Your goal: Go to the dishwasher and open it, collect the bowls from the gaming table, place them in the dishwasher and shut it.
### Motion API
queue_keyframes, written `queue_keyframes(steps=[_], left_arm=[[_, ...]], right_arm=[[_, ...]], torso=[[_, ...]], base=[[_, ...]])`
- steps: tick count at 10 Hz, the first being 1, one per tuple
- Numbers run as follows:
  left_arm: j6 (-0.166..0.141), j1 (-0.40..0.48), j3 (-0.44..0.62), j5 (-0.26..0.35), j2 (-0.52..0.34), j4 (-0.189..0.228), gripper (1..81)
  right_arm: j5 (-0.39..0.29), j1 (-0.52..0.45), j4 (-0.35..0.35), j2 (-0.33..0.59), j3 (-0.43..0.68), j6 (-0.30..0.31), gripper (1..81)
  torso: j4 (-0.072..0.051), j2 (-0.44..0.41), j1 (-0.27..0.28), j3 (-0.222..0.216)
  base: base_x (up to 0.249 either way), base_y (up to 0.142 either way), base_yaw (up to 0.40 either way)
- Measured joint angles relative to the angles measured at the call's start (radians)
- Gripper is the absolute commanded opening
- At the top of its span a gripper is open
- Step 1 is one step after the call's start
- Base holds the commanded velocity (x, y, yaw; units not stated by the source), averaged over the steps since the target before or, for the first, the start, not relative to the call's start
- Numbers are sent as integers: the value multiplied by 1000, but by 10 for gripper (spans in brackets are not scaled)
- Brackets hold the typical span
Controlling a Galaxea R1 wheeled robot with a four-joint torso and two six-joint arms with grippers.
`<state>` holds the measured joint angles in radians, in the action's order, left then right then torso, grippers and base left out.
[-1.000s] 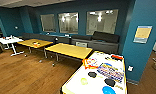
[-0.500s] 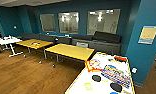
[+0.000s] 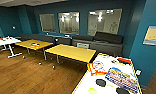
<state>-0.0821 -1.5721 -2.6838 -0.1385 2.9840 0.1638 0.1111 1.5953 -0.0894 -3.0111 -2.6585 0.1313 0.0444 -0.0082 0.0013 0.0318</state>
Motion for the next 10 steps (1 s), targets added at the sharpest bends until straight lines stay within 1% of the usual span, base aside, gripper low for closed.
queue_keyframes(steps=[1, 5, 10], left_arm=[[0, 0, -1, 1, -3, 0, 811], [0, 4, -1, 0, -3, 0, 811], [0, 0, -1, 4, -3, 0, 811]], right_arm=[[0, 0, 0, -4, 0, 0, 811], [1, 0, 0, -8, 0, 0, 811], [0, 1, 0, -5, -1, 0, 811]], torso=[[0, 0, 0, 0], [0, 0, 1, 0], [0, 0, 0, 0]], base=[[161, 61, 0], [126, 0, 0], [0, 0, 0]])
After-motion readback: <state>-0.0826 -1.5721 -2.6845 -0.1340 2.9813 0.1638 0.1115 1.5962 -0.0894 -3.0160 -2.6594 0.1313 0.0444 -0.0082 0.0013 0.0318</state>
